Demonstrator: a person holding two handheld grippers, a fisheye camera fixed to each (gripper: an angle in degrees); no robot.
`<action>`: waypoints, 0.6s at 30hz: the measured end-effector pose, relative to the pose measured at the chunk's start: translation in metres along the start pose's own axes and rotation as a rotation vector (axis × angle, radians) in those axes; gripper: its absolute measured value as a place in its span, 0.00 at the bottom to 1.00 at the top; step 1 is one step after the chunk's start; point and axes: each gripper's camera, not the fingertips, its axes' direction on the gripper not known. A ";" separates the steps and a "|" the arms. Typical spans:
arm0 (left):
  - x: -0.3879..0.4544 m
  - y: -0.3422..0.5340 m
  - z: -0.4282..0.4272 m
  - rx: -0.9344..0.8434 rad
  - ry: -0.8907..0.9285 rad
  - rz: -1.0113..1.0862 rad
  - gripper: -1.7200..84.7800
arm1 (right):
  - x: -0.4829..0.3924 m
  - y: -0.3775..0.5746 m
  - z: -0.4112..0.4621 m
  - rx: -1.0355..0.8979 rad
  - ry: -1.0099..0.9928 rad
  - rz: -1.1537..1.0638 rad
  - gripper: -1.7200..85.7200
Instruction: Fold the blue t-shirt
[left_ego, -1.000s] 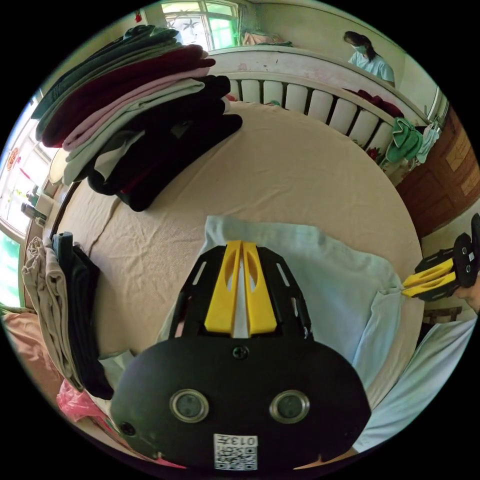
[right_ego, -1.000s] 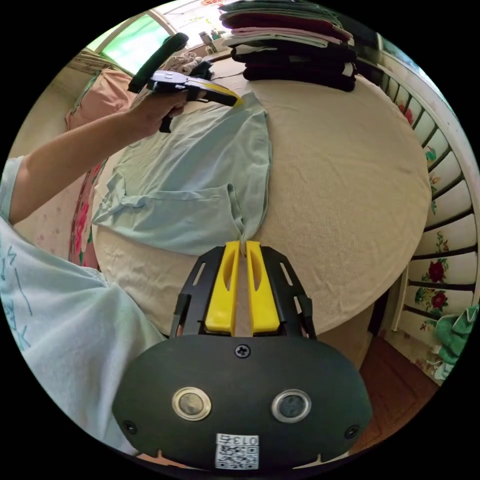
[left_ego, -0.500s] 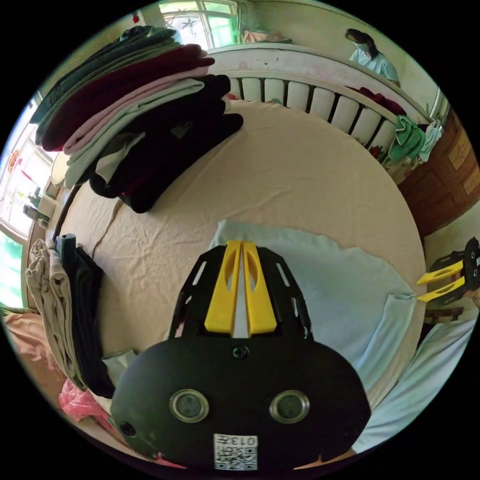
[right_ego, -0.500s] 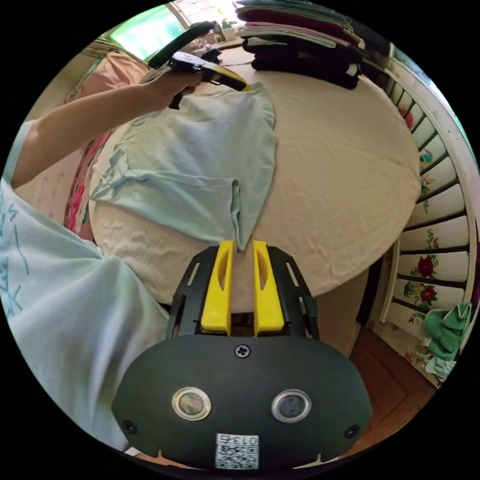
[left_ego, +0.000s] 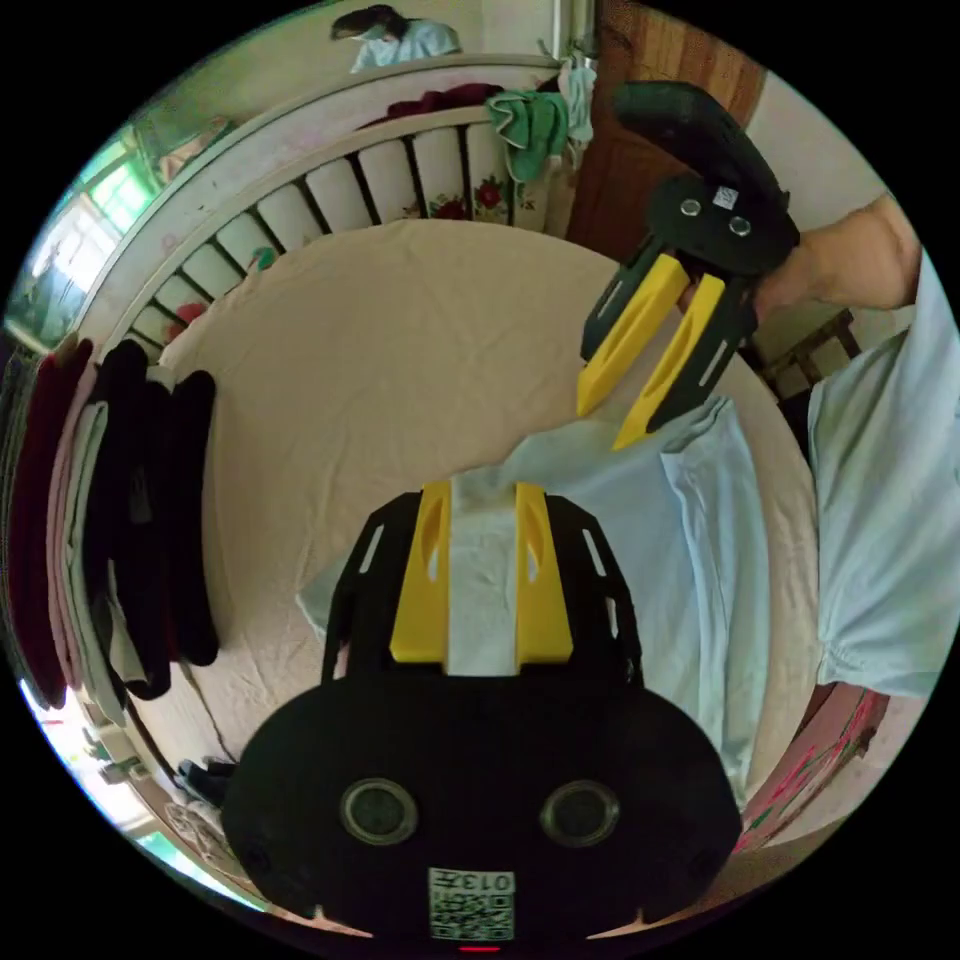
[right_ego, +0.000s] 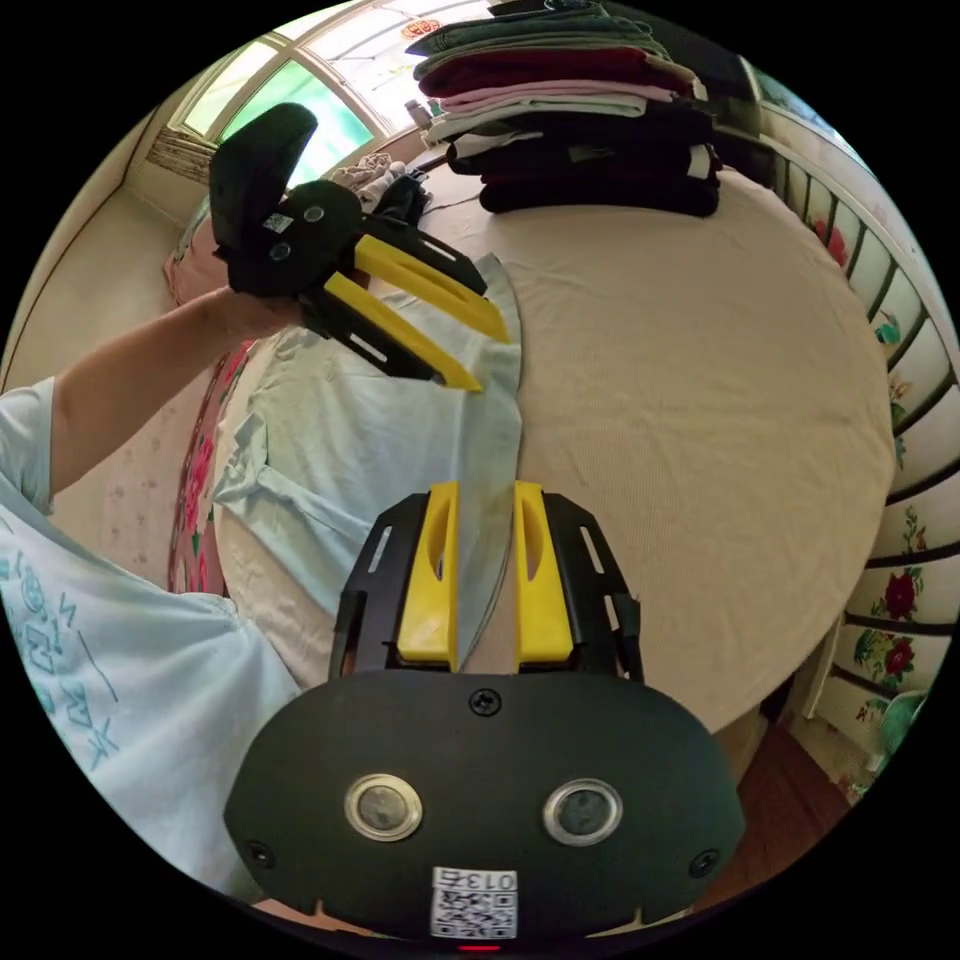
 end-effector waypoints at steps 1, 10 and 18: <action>-0.001 -0.006 0.002 -0.032 -0.006 0.049 0.14 | 0.000 -0.002 0.002 -0.002 0.000 -0.003 0.12; -0.014 -0.033 0.013 -0.115 0.076 0.163 0.12 | -0.009 0.000 0.009 -0.005 -0.008 -0.005 0.11; 0.008 -0.015 0.002 -0.059 -0.032 0.171 0.07 | -0.080 0.029 0.006 0.060 0.137 -0.270 0.09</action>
